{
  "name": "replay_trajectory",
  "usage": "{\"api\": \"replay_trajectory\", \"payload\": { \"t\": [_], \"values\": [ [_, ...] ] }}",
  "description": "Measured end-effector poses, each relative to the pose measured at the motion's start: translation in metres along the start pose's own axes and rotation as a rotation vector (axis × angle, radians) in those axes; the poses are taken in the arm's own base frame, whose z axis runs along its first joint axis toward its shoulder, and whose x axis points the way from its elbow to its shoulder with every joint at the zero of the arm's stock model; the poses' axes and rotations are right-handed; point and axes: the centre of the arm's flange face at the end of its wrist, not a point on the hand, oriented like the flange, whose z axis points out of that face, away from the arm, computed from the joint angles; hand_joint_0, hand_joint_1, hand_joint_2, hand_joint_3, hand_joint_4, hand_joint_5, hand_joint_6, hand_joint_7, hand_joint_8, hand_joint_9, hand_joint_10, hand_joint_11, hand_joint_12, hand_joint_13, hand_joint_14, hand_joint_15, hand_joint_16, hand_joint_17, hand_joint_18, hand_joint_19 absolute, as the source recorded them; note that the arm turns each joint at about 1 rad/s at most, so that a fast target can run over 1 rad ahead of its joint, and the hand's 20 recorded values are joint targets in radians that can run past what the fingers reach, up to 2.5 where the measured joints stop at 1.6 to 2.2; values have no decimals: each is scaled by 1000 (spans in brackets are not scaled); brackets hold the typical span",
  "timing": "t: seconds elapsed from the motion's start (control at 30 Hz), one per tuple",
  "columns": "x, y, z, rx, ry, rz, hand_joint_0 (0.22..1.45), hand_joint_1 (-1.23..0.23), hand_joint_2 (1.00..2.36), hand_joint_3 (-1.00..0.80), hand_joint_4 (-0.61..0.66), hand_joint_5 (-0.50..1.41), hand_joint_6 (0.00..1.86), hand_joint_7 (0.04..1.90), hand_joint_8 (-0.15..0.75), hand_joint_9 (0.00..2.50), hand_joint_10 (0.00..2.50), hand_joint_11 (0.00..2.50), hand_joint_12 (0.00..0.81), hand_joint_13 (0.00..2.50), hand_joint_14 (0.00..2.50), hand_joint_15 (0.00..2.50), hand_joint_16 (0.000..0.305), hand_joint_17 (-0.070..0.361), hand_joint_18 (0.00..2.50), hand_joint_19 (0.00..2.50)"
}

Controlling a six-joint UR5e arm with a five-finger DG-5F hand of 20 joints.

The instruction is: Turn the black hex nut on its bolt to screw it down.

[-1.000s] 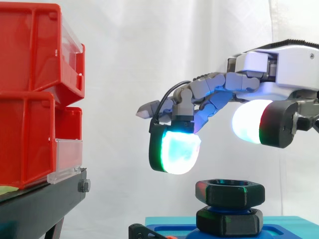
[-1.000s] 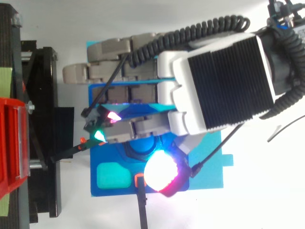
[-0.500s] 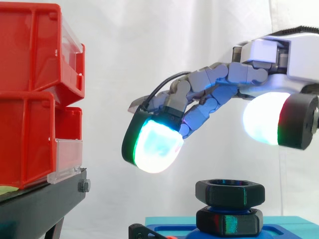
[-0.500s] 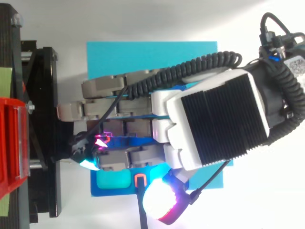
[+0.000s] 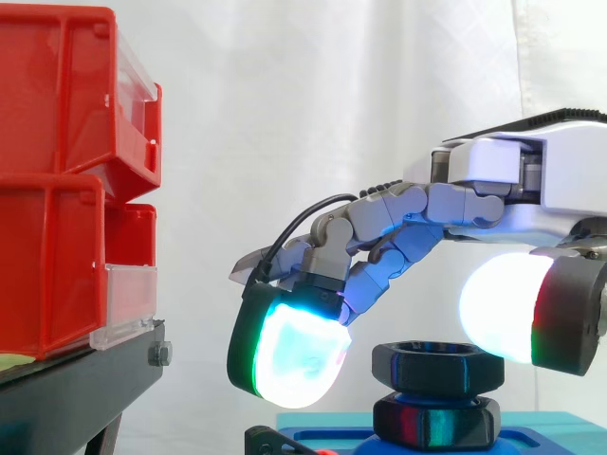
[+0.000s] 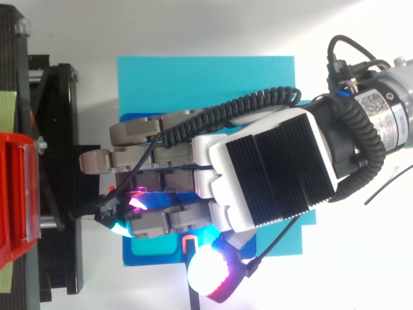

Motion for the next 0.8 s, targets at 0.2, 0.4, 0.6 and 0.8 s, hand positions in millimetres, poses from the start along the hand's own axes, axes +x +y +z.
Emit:
{"api": "replay_trajectory", "payload": {
  "t": [0.2, 0.4, 0.6, 0.8],
  "values": [
    [0, 0, 1, 1, -7, -4, 530, -236, 1000, -500, 62, -64, 505, 1115, 254, 706, 0, 0, 340, 309, 0, 0, 47, 105, 335, 303],
    [0, 0, 1, -1, -8, -5, 530, -235, 1000, -500, 10, -48, 504, 1269, 258, 715, 0, 0, 339, 316, 0, 0, 46, 104, 345, 302],
    [0, -1, 0, -1, -8, -5, 532, -235, 1000, -500, 1, -32, 503, 1401, 261, 738, 0, 0, 338, 326, 0, 0, 46, 103, 358, 308],
    [0, -5, -2, 5, -11, -7, 533, -234, 1000, -500, 3, -24, 502, 1483, 262, 758, 0, 0, 337, 329, 0, 0, 46, 103, 356, 309]
  ]
}}
